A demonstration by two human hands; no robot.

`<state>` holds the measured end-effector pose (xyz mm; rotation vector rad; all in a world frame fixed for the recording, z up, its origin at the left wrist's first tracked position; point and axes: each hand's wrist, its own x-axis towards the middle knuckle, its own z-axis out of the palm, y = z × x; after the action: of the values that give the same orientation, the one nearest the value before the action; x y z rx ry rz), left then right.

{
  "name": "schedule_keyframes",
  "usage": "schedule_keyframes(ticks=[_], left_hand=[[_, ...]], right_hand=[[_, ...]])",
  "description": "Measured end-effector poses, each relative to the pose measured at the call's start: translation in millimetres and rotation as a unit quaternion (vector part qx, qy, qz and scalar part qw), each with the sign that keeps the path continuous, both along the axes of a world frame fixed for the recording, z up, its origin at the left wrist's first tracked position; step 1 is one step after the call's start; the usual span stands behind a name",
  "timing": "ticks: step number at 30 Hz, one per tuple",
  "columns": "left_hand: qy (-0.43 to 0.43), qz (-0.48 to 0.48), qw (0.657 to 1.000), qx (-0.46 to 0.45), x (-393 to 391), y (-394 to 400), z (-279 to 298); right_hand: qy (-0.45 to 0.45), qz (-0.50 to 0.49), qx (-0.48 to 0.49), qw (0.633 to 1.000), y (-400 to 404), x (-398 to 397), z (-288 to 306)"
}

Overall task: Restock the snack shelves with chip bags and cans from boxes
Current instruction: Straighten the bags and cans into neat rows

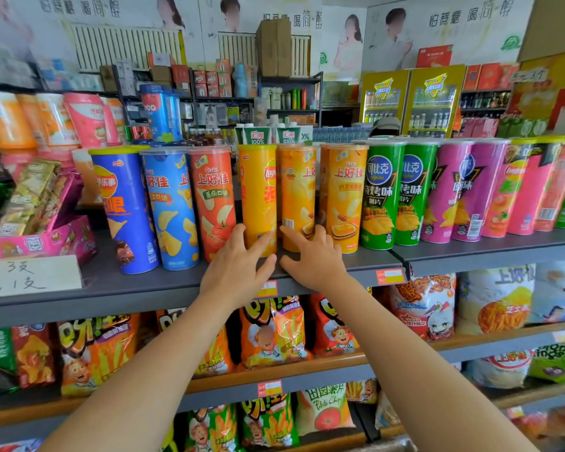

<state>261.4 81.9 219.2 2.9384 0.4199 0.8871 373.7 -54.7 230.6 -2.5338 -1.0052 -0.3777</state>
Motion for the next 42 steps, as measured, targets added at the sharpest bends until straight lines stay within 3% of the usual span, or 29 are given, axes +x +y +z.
schedule_keyframes(ticks=[7, 10, 13, 17, 24, 34, 37, 39, 42], left_hand=[[-0.032, 0.003, 0.999, 0.037, -3.1, -3.1, 2.4], [-0.111, 0.023, 0.993, 0.037, -8.5, -1.8, 0.9], [-0.197, 0.088, 0.976, 0.01, -25.8, 16.8, -0.8], [-0.235, 0.159, 0.959, -0.004, -61.0, 55.0, -4.5], [-0.186, 0.088, 0.977, -0.051, -72.0, 70.2, -10.4], [-0.171, 0.046, 0.981, -0.081, -76.6, 75.2, -10.8], [-0.249, 0.107, 0.963, 0.003, -91.4, 85.0, -14.1], [-0.289, 0.174, 0.941, 0.004, -102.9, 97.5, -14.9], [-0.262, 0.197, 0.945, -0.012, -110.0, 110.0, -11.3]], right_hand=[[-0.003, -0.006, 0.019, 1.0, 3.1, 1.7, -4.6], [-0.088, -0.007, 0.098, 0.991, 4.9, -12.7, -9.8], [-0.169, 0.103, 0.158, 0.967, 16.9, -34.0, -17.4], [-0.091, 0.22, 0.113, 0.965, 53.1, -66.3, -22.5], [-0.075, 0.117, 0.071, 0.988, 88.1, -85.2, -21.5], [-0.082, 0.081, 0.057, 0.992, 88.5, -91.7, -23.9], [-0.087, 0.081, 0.062, 0.991, 87.9, -91.6, -22.2], [-0.114, 0.103, 0.073, 0.985, 92.3, -96.2, -22.3], [-0.105, 0.152, 0.072, 0.98, 111.3, -110.9, -21.1]])
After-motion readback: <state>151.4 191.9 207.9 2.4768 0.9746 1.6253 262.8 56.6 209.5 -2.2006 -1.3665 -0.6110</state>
